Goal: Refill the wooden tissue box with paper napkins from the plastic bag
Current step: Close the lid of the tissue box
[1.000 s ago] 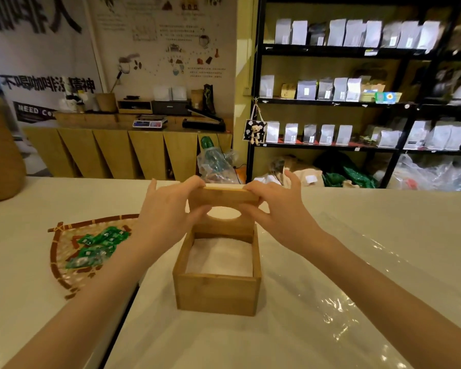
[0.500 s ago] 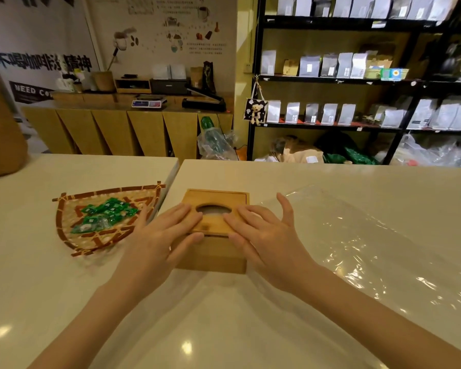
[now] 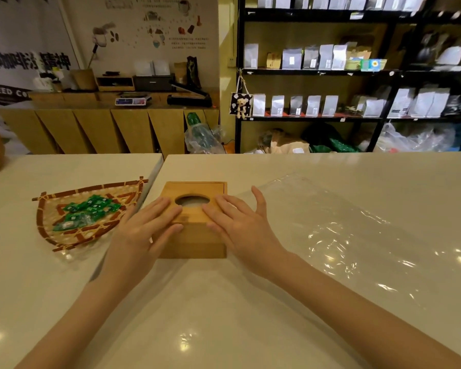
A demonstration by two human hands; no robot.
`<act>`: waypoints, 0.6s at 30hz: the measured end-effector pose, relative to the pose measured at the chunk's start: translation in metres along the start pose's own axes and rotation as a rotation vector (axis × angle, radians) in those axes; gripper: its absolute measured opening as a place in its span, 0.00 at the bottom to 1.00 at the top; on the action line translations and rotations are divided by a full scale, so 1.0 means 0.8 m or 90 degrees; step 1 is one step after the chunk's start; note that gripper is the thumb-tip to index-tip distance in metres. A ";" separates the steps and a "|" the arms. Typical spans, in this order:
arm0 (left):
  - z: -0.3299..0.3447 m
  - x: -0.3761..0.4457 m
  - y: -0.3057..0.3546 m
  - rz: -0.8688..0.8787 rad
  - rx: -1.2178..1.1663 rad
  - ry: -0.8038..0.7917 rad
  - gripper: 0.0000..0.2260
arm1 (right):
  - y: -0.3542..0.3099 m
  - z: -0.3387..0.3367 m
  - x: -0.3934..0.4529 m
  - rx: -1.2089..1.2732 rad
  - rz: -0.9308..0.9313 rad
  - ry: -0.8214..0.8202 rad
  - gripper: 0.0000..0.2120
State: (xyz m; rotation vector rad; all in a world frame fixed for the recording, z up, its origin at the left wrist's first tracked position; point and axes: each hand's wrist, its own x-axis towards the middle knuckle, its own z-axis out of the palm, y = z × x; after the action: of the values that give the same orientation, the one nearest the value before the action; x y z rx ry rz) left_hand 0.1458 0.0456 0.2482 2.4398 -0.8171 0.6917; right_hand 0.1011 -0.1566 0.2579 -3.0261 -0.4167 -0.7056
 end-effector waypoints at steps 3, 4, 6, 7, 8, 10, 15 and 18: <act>-0.005 0.000 0.020 -0.042 0.023 -0.008 0.32 | 0.005 -0.014 -0.005 0.098 -0.003 -0.043 0.33; -0.006 0.001 0.034 -0.050 0.046 0.018 0.31 | 0.012 -0.019 -0.011 0.150 0.013 -0.070 0.33; -0.011 0.004 0.067 -0.064 0.056 0.093 0.26 | 0.034 -0.024 -0.021 0.189 0.044 -0.075 0.30; -0.012 0.006 0.090 -0.059 0.042 0.121 0.24 | 0.050 -0.029 -0.028 0.184 0.067 -0.063 0.29; -0.012 0.006 0.113 -0.043 0.018 0.134 0.21 | 0.069 -0.032 -0.035 0.177 0.097 -0.050 0.29; 0.002 0.002 0.151 0.004 -0.049 0.111 0.20 | 0.112 -0.040 -0.048 0.191 0.181 -0.031 0.26; 0.061 -0.002 0.216 -0.020 0.131 -0.317 0.29 | 0.219 -0.040 -0.089 0.139 0.371 -0.013 0.20; 0.091 -0.006 0.228 -0.051 0.218 -0.387 0.33 | 0.264 -0.029 -0.113 0.093 0.434 -0.085 0.19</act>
State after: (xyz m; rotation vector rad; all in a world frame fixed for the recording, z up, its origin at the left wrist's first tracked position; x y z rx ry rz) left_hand 0.0467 -0.1234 0.2394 3.0332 -0.8603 0.0395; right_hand 0.0678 -0.3846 0.2505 -2.7876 0.5237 -0.3974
